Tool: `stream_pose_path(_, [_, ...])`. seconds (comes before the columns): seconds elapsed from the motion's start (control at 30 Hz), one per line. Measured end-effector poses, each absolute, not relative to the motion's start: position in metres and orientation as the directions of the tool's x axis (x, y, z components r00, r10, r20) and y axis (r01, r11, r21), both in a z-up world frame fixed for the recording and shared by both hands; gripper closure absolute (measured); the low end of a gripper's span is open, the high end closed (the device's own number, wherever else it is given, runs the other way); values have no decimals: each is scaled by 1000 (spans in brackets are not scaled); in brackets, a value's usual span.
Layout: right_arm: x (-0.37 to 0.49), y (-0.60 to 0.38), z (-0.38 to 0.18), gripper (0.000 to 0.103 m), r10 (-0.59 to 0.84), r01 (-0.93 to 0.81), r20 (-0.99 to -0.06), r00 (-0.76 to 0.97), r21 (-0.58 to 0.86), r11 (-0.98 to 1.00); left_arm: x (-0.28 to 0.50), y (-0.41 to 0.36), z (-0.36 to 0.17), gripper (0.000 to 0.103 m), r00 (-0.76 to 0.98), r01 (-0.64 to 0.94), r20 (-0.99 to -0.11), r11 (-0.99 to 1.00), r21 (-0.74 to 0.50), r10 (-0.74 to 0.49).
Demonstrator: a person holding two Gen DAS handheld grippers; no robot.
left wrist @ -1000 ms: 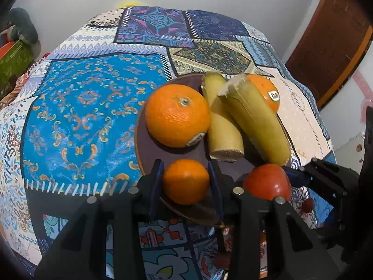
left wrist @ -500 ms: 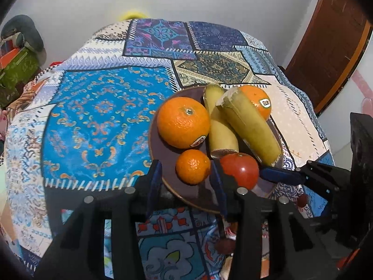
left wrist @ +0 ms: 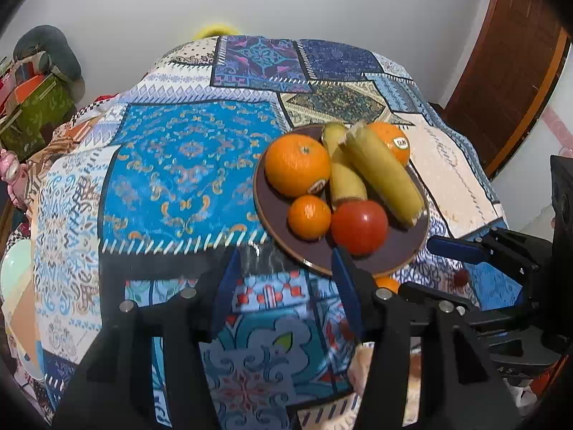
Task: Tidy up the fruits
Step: 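Grasp another mandarin with the right gripper while the left gripper approaches a red grape, then grasp the red grape with the left gripper while the right gripper lifts the mandarin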
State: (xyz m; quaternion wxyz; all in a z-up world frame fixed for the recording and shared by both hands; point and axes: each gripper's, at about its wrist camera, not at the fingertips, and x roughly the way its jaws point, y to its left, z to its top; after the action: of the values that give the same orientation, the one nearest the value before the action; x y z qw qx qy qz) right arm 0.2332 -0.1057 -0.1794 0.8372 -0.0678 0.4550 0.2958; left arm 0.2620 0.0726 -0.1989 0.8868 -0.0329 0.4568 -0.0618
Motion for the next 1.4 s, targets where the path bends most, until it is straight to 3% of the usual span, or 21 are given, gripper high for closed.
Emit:
stream_pose_path(0.13, [230,-103,-186,52,444,-554,-806,392,179,813,253,74,-206,50,556,82,-819,990,-115,-141])
stream_pose_path(0.2, [230,-101,-189,61,450,-556,-810,377,190,809,249,75,-211,50,549,78,-825,991,-113,-137])
stream_pose_path(0.4, [231,-95,-198,67,458,-569,-819,346,205,796,241,78,-229,50,520,69,-842,990,-125,-143])
stream_pose_path(0.93, [236,-87,-212,73,509,-571,-810,291,280,772,237,76,-239,50,498,69,-855,989,-131,-148])
stream_pose_path(1.4, [227,-122,-197,74,494,-528,-793,356,266,807,228,52,-225,51,507,115,-844,984,-136,-176])
